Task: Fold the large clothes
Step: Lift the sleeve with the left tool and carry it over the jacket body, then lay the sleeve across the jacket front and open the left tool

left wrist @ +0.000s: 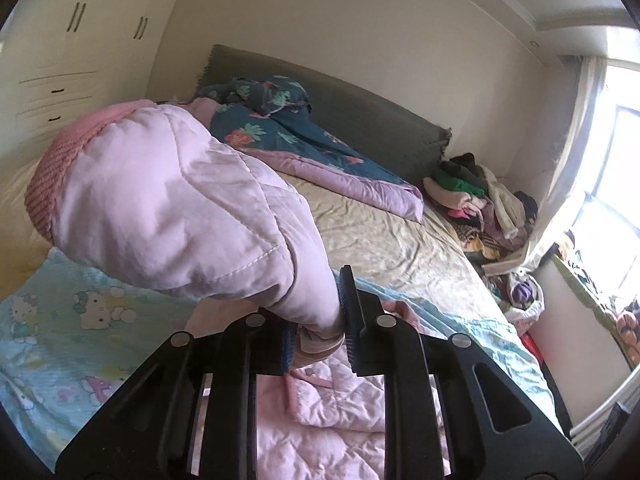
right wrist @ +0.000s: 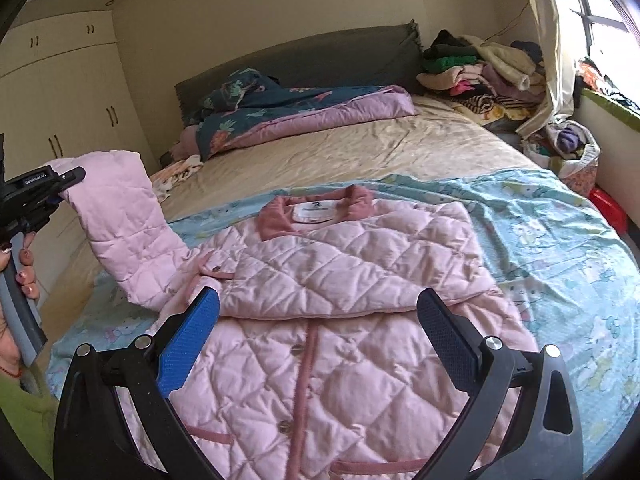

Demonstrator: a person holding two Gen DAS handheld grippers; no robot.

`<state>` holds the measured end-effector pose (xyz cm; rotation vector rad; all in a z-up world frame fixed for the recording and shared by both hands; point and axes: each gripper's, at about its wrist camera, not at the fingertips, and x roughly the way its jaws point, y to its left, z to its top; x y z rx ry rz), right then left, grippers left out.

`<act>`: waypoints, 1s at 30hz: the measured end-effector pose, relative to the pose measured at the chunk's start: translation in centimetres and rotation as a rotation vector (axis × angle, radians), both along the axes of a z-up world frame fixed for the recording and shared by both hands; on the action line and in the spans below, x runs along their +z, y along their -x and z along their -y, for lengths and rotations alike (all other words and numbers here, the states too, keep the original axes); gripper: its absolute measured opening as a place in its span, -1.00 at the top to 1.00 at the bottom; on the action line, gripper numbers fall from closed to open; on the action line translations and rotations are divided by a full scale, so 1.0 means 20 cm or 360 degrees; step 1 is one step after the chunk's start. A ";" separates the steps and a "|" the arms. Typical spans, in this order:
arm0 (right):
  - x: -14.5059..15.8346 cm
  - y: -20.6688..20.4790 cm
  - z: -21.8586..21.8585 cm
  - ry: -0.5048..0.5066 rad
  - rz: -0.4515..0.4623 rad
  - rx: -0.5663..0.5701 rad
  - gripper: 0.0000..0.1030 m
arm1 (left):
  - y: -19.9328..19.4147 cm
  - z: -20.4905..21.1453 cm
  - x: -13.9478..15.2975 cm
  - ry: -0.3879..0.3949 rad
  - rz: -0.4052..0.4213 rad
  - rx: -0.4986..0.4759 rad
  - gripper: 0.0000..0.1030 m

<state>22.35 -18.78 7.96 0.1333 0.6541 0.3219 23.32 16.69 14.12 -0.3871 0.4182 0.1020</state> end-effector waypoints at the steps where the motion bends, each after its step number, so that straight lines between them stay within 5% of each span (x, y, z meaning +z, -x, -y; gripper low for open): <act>1: 0.00 0.00 0.01 0.0008 0.0008 -0.0012 -0.91 | -0.01 0.03 0.00 -0.0006 -0.0001 -0.0011 0.77; 16: -0.04 0.01 0.22 0.0031 0.0026 -0.0144 -0.91 | -0.12 0.44 -0.09 -0.0123 -0.0077 -0.0250 0.80; 30: -0.16 -0.04 0.47 -0.0017 -0.0044 -0.0305 -0.91 | -0.22 0.78 -0.35 -0.0243 -0.0258 -0.0446 0.80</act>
